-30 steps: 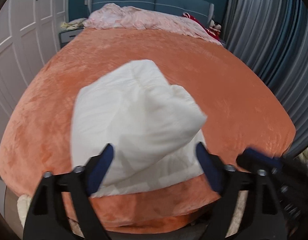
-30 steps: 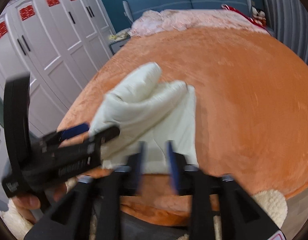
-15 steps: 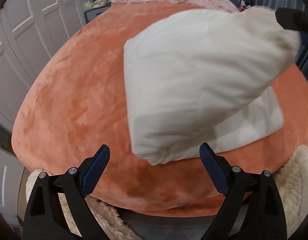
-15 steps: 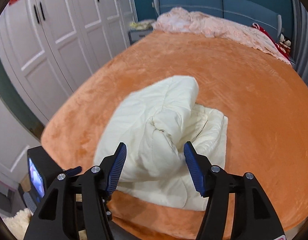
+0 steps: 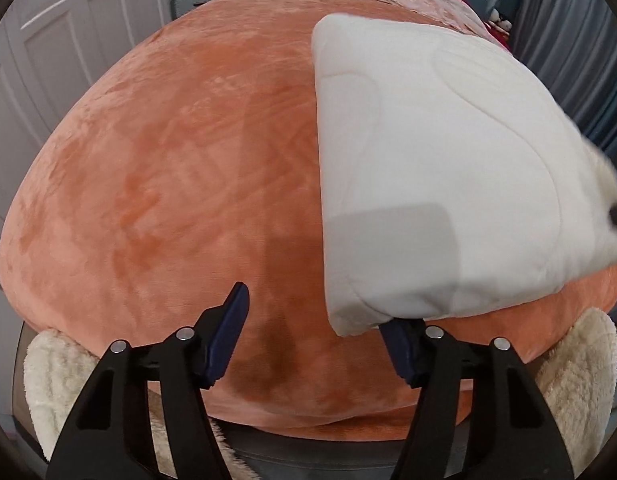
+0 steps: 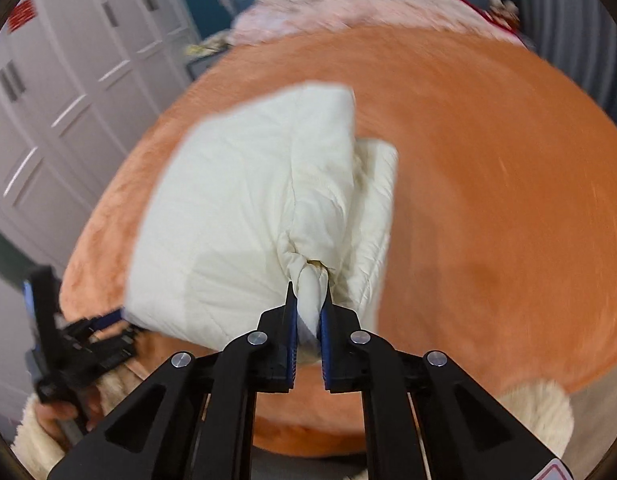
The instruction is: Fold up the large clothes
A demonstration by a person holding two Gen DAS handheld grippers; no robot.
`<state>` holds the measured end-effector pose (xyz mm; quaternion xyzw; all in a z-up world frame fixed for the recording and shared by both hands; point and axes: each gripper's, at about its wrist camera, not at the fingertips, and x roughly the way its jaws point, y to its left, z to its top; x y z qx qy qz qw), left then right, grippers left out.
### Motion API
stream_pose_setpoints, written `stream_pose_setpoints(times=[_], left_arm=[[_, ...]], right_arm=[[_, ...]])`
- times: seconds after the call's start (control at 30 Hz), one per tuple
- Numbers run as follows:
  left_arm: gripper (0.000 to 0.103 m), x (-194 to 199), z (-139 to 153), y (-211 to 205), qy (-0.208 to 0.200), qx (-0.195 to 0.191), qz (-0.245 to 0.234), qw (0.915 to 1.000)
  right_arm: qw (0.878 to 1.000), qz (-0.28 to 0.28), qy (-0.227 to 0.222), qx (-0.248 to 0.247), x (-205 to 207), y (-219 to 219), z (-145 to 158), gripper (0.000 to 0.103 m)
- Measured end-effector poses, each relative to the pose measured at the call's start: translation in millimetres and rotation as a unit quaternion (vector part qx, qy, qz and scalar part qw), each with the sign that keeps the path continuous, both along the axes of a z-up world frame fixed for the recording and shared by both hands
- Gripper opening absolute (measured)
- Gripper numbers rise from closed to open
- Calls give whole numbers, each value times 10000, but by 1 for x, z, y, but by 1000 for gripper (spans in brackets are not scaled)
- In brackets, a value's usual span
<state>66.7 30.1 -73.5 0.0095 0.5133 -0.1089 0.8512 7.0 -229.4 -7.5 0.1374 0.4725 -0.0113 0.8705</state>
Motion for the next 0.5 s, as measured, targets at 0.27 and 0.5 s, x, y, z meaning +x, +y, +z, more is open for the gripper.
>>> stream_pose_setpoints(times=[0.27, 0.5], left_arm=[[55, -5, -7, -16, 38, 243, -96, 9997], [54, -15, 14, -17, -57, 57, -187, 9998]], right_arm=[[9981, -232, 544, 139, 3, -10, -72, 8], [9982, -226, 515, 212, 10, -10, -83, 8]])
